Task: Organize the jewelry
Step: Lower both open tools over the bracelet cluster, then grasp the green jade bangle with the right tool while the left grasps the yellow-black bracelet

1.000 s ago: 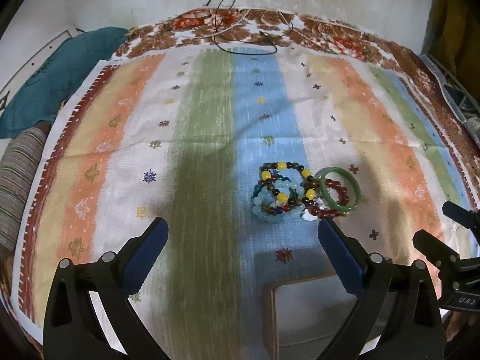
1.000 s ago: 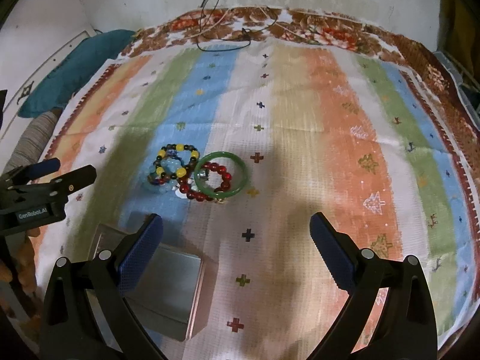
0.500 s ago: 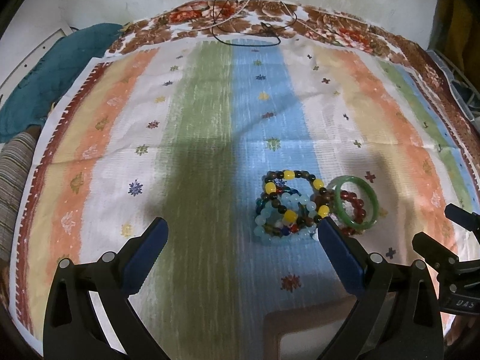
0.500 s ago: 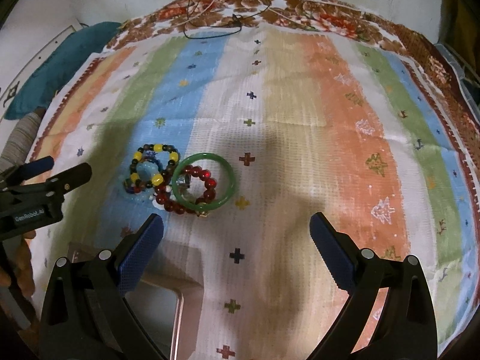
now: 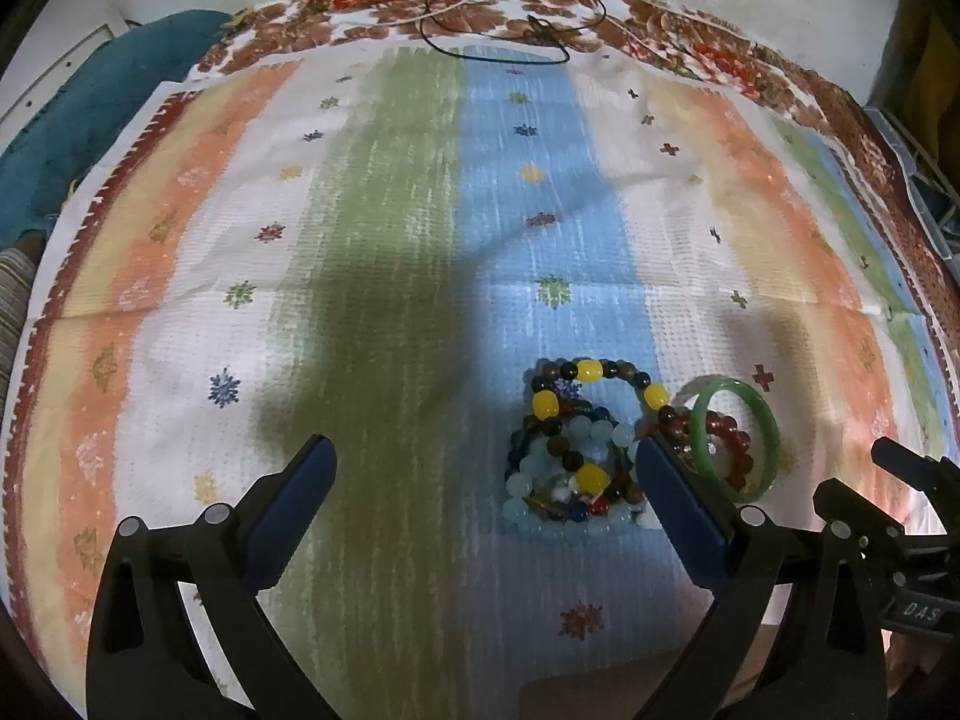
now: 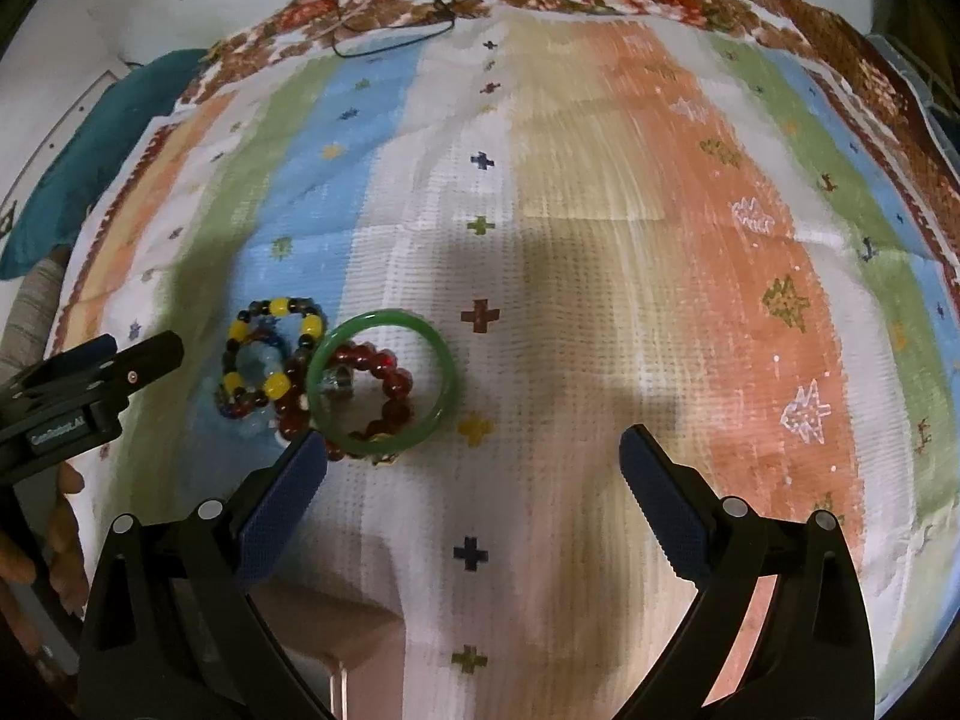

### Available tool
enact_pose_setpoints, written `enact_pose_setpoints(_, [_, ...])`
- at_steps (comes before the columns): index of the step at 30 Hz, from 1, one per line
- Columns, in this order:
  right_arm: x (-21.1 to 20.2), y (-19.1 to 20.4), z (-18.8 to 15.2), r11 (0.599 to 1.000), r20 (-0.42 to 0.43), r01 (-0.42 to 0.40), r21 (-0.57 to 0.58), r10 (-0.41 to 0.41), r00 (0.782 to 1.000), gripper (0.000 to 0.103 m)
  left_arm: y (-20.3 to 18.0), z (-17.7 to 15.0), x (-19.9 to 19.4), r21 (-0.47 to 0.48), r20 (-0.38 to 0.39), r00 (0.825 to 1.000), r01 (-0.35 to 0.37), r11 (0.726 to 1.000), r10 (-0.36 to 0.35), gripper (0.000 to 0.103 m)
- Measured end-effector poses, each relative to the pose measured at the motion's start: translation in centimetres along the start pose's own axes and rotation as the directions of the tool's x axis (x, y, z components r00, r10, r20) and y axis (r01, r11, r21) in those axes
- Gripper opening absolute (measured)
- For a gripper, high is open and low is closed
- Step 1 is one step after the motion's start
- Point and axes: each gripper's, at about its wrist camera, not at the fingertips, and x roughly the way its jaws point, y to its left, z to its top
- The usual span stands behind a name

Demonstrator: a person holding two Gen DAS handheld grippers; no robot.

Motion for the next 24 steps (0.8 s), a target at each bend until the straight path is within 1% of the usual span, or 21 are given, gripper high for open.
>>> enact_pose_setpoints(7, [1.7,-0.2,0.8,1.0,-0.023,0.013,0.013,-0.013,1.0,0.099,0.4,0.6,1.4,-0.007,-0.02,1.0,0.022,1.0,-0.023,0.097])
enact_pose_setpoints(10, [2.2,-0.2,1.2,1.0,-0.028,0.024,0.014,-0.024,0.999,0.099,0.5,0.9,2.1,-0.012,-0.033,0.999,0.026,1.0,-0.027,0.093])
enact_pose_setpoints(19, [3.7,-0.3,1.9,0.999,-0.039,0.052,0.008,-0.052,0.998,0.099,-0.3,1.6,3.8,0.027,-0.049,0.999,0.023,0.999,-0.022,0.081])
enact_pose_setpoints(21, [4.2,-0.4,2.0,0.998,-0.049,0.055,0.011,-0.054,0.997,0.095,-0.5,1.8,4.2,0.031,-0.054,0.998,0.027,0.999,-0.025,0.079])
enact_pose_setpoints(22, [4.4,-0.5,2.0,0.998,-0.056,0.056,0.012,-0.055,0.997,0.087,-0.5,1.9,4.3,0.031,-0.055,0.998,0.028,0.999,-0.026,0.077])
enact_pose_setpoints(23, [4.7,-0.5,2.1,0.998,-0.063,0.058,0.011,-0.057,0.996,0.084,-0.6,1.9,4.5,0.032,-0.057,0.998,0.028,0.999,-0.026,0.074])
enact_pose_setpoints(24, [4.8,-0.6,2.1,0.998,-0.067,0.059,0.012,-0.058,0.996,0.084,-0.7,2.0,4.8,0.039,-0.061,0.998,0.025,0.999,-0.022,0.072])
